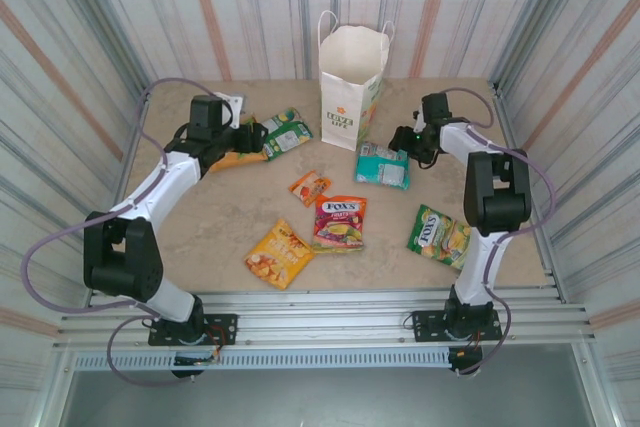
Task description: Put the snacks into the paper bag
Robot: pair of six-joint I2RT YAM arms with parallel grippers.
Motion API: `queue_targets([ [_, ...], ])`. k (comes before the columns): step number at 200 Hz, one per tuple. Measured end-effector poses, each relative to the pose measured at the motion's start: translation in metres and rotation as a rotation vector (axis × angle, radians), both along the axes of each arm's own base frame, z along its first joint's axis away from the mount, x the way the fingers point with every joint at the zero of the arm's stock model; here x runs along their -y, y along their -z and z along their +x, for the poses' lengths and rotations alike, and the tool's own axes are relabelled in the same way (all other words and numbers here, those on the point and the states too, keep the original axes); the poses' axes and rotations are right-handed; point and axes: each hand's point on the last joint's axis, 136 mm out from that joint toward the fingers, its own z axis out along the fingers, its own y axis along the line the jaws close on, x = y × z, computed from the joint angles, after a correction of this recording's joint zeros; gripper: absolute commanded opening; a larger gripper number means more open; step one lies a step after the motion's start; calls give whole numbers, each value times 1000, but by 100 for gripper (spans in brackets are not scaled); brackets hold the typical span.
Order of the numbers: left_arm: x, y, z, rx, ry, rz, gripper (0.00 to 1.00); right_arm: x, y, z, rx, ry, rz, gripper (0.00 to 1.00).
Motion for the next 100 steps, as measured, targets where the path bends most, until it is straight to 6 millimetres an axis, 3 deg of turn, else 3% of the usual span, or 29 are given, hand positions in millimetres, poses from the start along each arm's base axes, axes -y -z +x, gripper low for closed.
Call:
queue_targets([
  [57, 2, 1, -1, -7, 3, 6, 86, -19, 21, -7, -44, -71, -9, 54],
  [100, 9, 4, -5, -19, 24, 14, 85, -51, 25, -51, -65, -176, -35, 52],
])
